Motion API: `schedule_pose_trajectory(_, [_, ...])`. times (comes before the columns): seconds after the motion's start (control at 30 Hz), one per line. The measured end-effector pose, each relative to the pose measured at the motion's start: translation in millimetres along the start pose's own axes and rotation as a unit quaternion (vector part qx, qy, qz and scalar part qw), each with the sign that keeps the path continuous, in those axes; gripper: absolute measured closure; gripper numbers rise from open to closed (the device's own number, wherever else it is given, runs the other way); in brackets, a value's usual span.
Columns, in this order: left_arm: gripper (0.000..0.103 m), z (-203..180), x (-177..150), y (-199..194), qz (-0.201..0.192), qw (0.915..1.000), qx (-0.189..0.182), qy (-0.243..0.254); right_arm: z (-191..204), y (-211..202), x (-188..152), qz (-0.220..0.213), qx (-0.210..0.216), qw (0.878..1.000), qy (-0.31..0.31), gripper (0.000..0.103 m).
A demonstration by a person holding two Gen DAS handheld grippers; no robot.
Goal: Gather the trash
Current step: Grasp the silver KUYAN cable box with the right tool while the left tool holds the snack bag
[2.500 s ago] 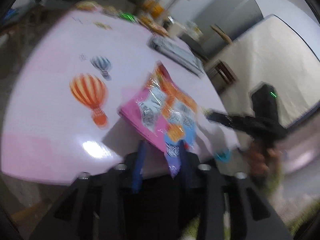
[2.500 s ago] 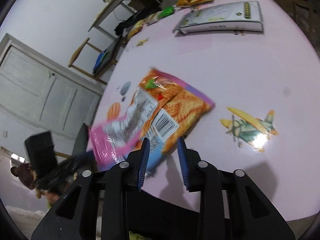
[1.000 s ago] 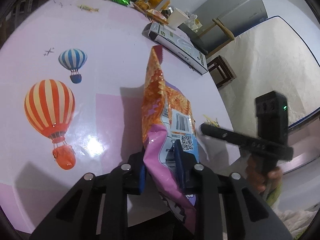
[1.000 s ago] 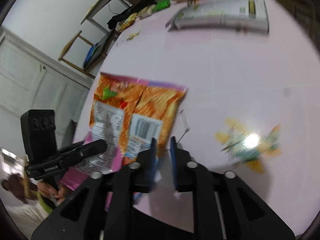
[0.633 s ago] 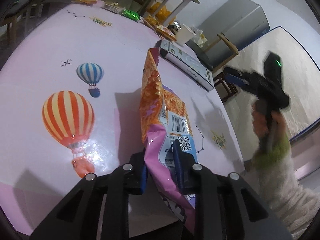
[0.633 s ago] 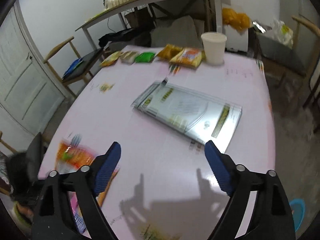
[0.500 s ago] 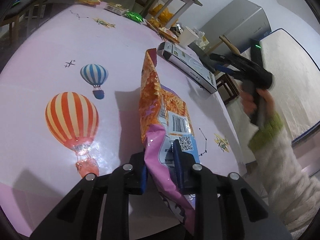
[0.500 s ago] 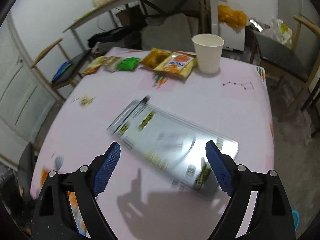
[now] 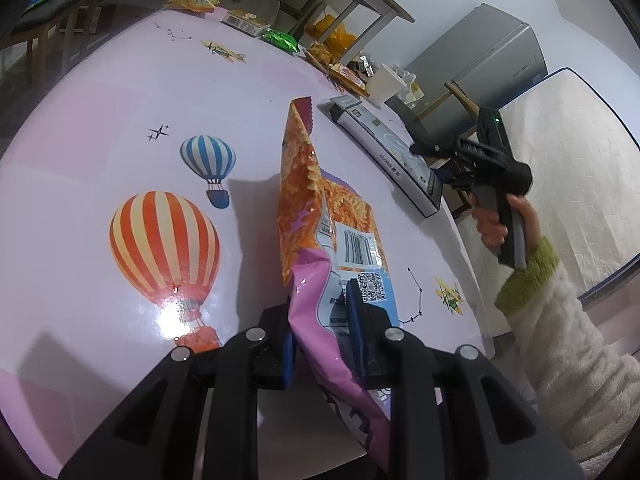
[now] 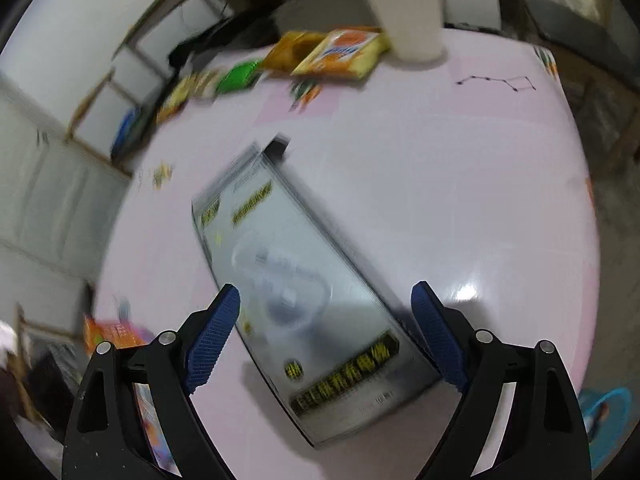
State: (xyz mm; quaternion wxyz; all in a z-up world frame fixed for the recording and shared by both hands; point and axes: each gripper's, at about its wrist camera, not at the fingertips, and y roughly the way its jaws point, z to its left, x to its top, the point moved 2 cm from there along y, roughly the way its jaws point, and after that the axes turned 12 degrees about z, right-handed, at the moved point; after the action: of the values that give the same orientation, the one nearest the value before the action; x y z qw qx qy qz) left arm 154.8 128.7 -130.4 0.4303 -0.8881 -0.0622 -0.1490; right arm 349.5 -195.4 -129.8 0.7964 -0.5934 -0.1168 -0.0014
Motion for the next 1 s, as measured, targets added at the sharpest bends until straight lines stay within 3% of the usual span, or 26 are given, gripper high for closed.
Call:
schedule_pose_trajectory(0.13, [0.082, 0.9, 1.5, 2.0, 0.002, 1.0000, -0.001, -0.010, 33.5, 12.4, 4.5, 0.004, -0.076, 0.995, -0.060, 0.009])
schedule_pose_trajectory(0.3, [0.082, -1.8, 1.4, 0.7, 0.001, 0.9999, 0.005, -0.014, 68.6, 46.2, 6.8, 0.040, -0.157, 0.977, -0.139, 0.008])
schedule_pose_trajectory(0.37, [0.082, -2.0, 0.7, 0.8, -0.001, 0.9999, 0.005, -0.016, 70.7, 46.8, -0.4, 0.041, -0.144, 0.980, -0.128, 0.010])
schedule_pose_trajectory(0.43, [0.082, -2.3, 0.2, 0.8, -0.002, 0.9999, 0.006, -0.016, 69.3, 42.7, -10.5, 0.041, -0.135, 0.984, -0.106, 0.020])
schedule_pose_trajectory(0.73, [0.082, -5.7, -4.1, 0.3, 0.000, 1.0000, 0.005, -0.004, 67.4, 13.3, -129.1, 0.051, -0.087, 0.995, 0.013, 0.016])
schedule_pose_trajectory(0.87, [0.082, -4.3, -1.3, 1.4, 0.002, 1.0000, 0.004, -0.002, 78.6, 5.6, -163.1, 0.069, -0.059, 0.996, 0.015, 0.011])
schedule_pose_trajectory(1.0, [0.082, -4.0, 0.6, 2.3, 0.002, 1.0000, 0.004, -0.002, 87.7, -0.9, -165.4, 0.048, -0.103, 0.993, 0.002, 0.008])
